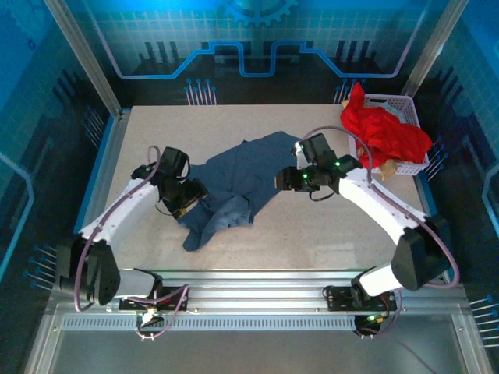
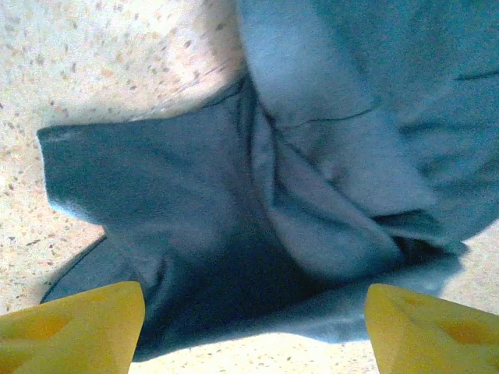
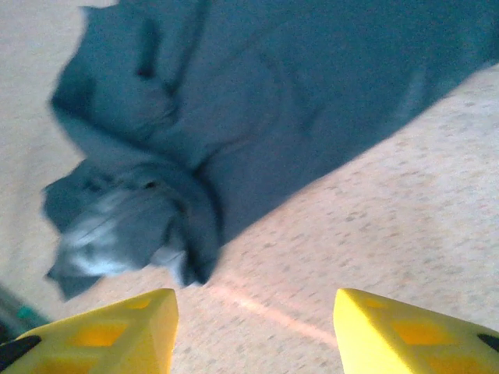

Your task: Fold and stack the t-shirts

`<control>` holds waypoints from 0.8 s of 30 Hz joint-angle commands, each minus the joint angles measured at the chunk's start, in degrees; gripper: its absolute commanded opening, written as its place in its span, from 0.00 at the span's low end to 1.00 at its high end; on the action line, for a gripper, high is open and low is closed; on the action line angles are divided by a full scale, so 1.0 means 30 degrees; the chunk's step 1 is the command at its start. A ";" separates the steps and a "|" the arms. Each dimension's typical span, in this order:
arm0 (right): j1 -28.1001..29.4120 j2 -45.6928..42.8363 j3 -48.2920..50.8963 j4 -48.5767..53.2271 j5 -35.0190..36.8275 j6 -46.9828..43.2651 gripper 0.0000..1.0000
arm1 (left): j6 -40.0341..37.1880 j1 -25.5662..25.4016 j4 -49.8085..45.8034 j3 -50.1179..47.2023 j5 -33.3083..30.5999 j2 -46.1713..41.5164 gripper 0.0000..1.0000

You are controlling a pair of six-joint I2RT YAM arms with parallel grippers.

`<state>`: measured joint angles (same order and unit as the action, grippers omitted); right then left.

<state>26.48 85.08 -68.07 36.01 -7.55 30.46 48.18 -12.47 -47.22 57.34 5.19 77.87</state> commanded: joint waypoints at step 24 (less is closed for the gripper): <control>-0.3550 1.4778 -1.2327 0.4617 0.5053 0.2446 0.45 | -0.0005 0.1768 0.6380 0.2612 0.0432 0.7918 0.52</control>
<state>16.29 127.46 -102.37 46.54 6.72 37.78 51.88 -8.23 -30.20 62.65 6.79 98.61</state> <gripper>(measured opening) 0.500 0.583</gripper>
